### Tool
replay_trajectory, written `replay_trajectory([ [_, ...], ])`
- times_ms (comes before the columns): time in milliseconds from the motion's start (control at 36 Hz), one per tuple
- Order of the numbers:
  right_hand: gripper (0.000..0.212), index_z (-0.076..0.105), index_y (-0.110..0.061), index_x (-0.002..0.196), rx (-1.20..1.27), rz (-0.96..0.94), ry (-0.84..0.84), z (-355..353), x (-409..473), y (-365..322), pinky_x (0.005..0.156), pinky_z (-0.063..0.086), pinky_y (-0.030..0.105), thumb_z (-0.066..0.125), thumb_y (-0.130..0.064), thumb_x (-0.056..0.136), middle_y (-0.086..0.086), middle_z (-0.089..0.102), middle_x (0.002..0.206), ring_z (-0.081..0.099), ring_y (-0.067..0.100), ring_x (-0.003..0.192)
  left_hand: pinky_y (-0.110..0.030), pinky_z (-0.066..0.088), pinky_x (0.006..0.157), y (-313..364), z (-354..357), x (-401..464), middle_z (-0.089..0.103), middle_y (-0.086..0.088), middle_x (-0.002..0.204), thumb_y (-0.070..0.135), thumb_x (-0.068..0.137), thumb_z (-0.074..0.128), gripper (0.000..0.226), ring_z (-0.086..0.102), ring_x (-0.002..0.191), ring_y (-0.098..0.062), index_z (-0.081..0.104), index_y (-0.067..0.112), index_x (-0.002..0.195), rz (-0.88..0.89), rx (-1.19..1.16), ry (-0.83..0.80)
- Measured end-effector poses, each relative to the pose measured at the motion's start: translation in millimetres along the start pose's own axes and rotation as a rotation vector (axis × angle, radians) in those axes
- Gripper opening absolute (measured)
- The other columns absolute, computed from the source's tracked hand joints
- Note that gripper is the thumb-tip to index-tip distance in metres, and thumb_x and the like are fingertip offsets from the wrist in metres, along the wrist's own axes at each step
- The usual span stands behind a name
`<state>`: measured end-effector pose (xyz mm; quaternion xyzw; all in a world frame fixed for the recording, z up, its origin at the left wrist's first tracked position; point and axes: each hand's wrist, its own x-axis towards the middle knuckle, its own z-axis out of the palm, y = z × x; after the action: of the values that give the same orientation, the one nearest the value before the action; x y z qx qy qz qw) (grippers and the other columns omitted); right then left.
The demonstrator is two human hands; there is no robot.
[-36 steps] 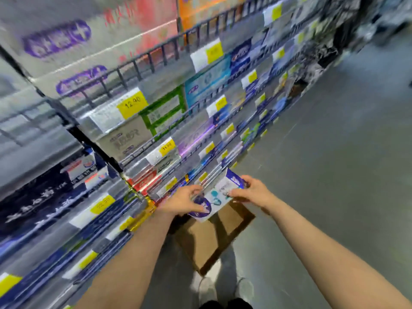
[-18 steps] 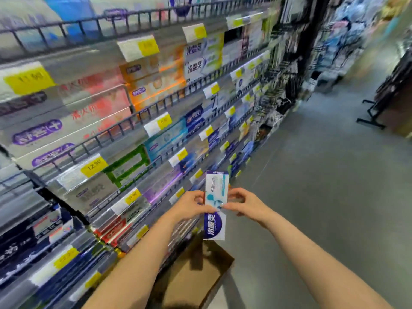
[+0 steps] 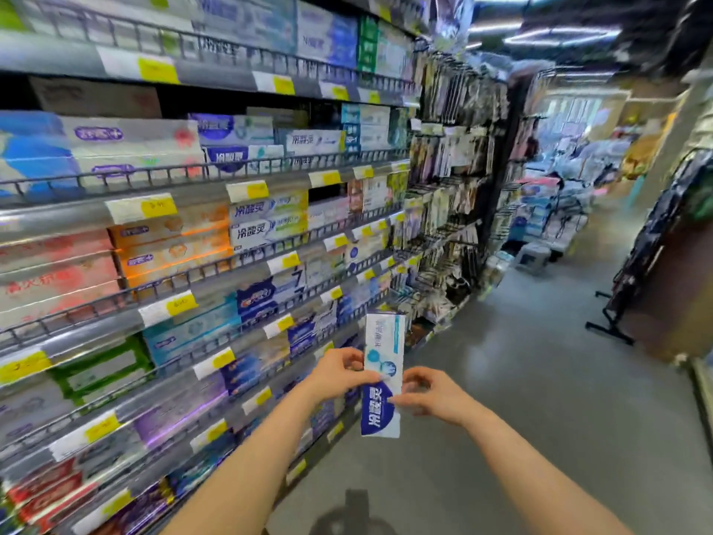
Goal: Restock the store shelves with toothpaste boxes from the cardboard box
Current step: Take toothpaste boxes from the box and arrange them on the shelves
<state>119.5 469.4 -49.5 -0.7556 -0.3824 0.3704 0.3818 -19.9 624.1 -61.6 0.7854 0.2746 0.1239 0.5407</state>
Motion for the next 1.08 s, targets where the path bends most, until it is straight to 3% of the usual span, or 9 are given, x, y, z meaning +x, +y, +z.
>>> replay_trajectory([
  [83, 0.050, 0.049, -0.012, 0.122, 0.023, -0.114, 0.051, -36.6, 10.5, -18.5, 0.057, 0.053, 0.022, 0.074, -0.015, 0.078, 0.002, 0.061, 0.099, 0.061, 0.009, 0.077, -0.015, 0.050, 0.063, 28.4, -4.4, 15.9, 0.066, -0.001, 0.092, 0.017, 0.076, 0.076, 0.033, 0.061, 0.075, -0.005, 0.060, 0.007, 0.103, 0.027, 0.078, 0.015],
  [167, 0.064, 0.037, -0.027, 0.126, 0.157, -0.239, 0.089, -63.9, 23.2, -42.6, 0.075, 0.057, 0.038, 0.075, -0.011, 0.076, 0.002, 0.056, 0.113, 0.063, 0.013, 0.090, -0.021, 0.049, 0.062, 53.7, -21.5, 27.7, 0.065, -0.004, 0.094, 0.024, 0.076, 0.077, 0.031, 0.061, 0.075, -0.009, 0.060, 0.013, 0.099, 0.045, 0.164, 0.027],
  [333, 0.096, 0.016, -0.033, 0.146, 0.212, -0.371, 0.121, -80.4, 46.8, -80.9, 0.088, 0.050, 0.036, 0.078, -0.023, 0.073, -0.002, 0.042, 0.128, 0.057, 0.018, 0.103, -0.026, 0.042, 0.071, 84.1, -57.6, 43.3, 0.055, 0.010, 0.079, 0.037, 0.069, 0.081, 0.037, 0.052, 0.074, -0.008, 0.061, 0.015, 0.091, 0.106, 0.391, 0.036],
  [472, 0.068, 0.039, -0.024, 0.135, 0.075, -0.478, 0.128, -84.9, 75.4, -110.9, 0.089, 0.039, 0.025, 0.074, -0.024, 0.078, -0.004, 0.048, 0.120, 0.046, 0.013, 0.114, -0.039, 0.050, 0.070, 111.6, -86.0, 64.1, 0.070, -0.008, 0.092, 0.045, 0.066, 0.080, 0.047, 0.063, 0.079, -0.024, 0.071, 0.016, 0.101, 0.100, 0.505, -0.016],
  [583, 0.029, 0.055, -0.017, 0.109, 0.075, -0.477, 0.081, -91.8, 99.7, -127.1, 0.065, 0.046, 0.007, 0.069, -0.019, 0.083, -0.008, 0.061, 0.102, 0.059, 0.011, 0.095, -0.041, 0.050, 0.074, 124.8, -105.9, 80.3, 0.071, -0.011, 0.095, 0.054, 0.063, 0.078, 0.053, 0.060, 0.076, -0.019, 0.072, 0.019, 0.102, 0.131, 0.521, -0.028],
  [667, 0.035, 0.056, -0.011, 0.115, 0.182, -0.423, 0.067, -106.7, 126.3, -140.7, 0.057, 0.051, 0.016, 0.067, -0.022, 0.084, 0.004, 0.062, 0.109, 0.063, 0.018, 0.094, -0.031, 0.051, 0.084, 133.4, -124.7, 100.7, 0.070, 0.001, 0.103, 0.037, 0.072, 0.078, 0.044, 0.064, 0.091, -0.014, 0.070, 0.014, 0.108, 0.135, 0.440, 0.073],
  [806, 0.051, 0.055, -0.005, 0.122, 0.500, -0.317, 0.063, -130.0, 172.2, -149.3, 0.066, 0.057, 0.030, 0.071, -0.028, 0.079, 0.013, 0.057, 0.122, 0.064, 0.024, 0.097, -0.020, 0.049, 0.079, 135.2, -164.1, 124.5, 0.068, 0.004, 0.106, 0.041, 0.070, 0.077, 0.043, 0.063, 0.094, -0.007, 0.068, 0.019, 0.106, 0.123, 0.276, 0.215],
  [1000, 0.044, 0.044, 0.000, 0.130, 0.722, -0.230, -0.076, -140.8, 216.5, -158.5, 0.053, 0.056, 0.026, 0.056, -0.018, 0.092, 0.012, 0.064, 0.101, 0.066, 0.020, 0.080, -0.024, 0.052, 0.068, 114.2, -177.3, 146.9, 0.058, -0.004, 0.086, 0.032, 0.082, 0.068, 0.038, 0.057, 0.069, -0.011, 0.058, 0.013, 0.114, 0.016, 0.085, 0.270],
  [1083, 0.047, 0.043, -0.002, 0.131, 0.673, -0.220, -0.122, -140.3, 243.7, -166.0, 0.070, 0.059, 0.033, 0.054, -0.026, 0.093, 0.013, 0.064, 0.111, 0.065, 0.022, 0.091, -0.018, 0.044, 0.048, 115.8, -177.9, 162.1, 0.051, -0.006, 0.074, 0.035, 0.081, 0.068, 0.047, 0.049, 0.048, -0.008, 0.060, -0.003, 0.107, 0.018, 0.060, 0.383],
])
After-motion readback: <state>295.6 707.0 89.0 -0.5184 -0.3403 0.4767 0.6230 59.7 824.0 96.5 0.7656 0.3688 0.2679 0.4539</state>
